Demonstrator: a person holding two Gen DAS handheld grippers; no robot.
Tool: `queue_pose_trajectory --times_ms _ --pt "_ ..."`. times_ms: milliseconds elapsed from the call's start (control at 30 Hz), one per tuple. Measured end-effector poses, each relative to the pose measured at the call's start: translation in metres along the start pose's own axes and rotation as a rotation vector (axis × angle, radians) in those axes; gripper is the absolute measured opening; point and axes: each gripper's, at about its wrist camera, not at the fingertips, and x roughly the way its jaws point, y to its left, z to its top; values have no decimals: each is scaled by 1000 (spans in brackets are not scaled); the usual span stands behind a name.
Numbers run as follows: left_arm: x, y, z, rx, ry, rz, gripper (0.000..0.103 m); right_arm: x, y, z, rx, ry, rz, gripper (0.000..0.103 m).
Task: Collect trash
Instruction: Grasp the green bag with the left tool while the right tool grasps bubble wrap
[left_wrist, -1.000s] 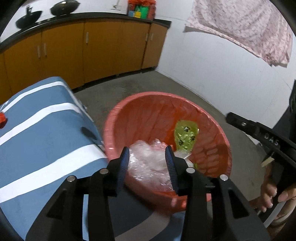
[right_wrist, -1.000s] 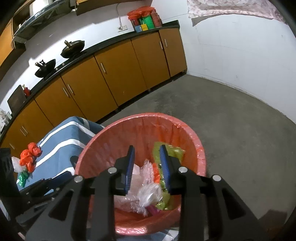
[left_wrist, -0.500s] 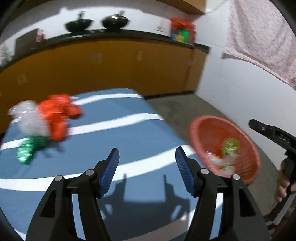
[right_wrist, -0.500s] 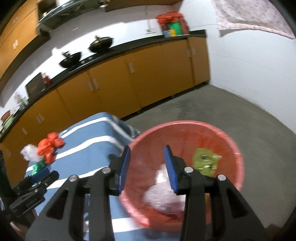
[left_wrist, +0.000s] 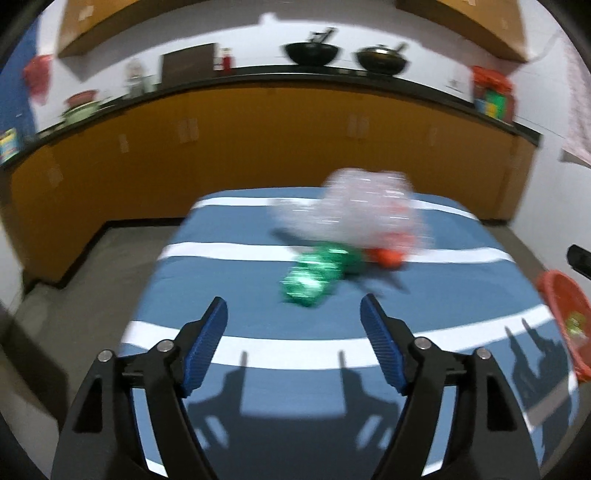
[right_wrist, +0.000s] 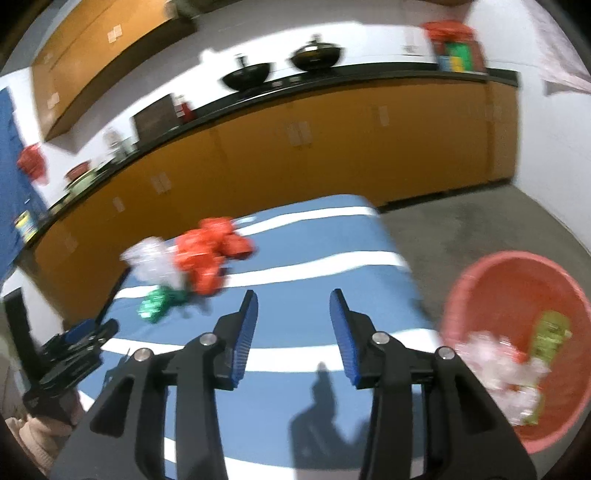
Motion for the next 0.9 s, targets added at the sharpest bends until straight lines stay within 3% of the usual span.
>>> queue_pose_trajectory --times_ms 133,300,467,633,700,767,900 --pt "4 40 1 -65 -10 70 80 27 57 7 -71 5 84 49" --pt "4 81 0 -103 -18 140 85 63 115 21 -144 -9 139 67" --pt "12 113 -1 -137 -3 197 87 99 150 30 -211 -1 124 71" --pt "20 125 2 -155 22 214 89 126 161 27 -256 27 74 70" --pt "25 124 3 -145 34 216 91 132 159 26 -263 43 58 55" --pt "25 123 2 -135 37 216 92 137 158 23 -271 69 51 23" --pt "26 116 4 -117 25 179 92 132 151 19 -235 77 87 12"
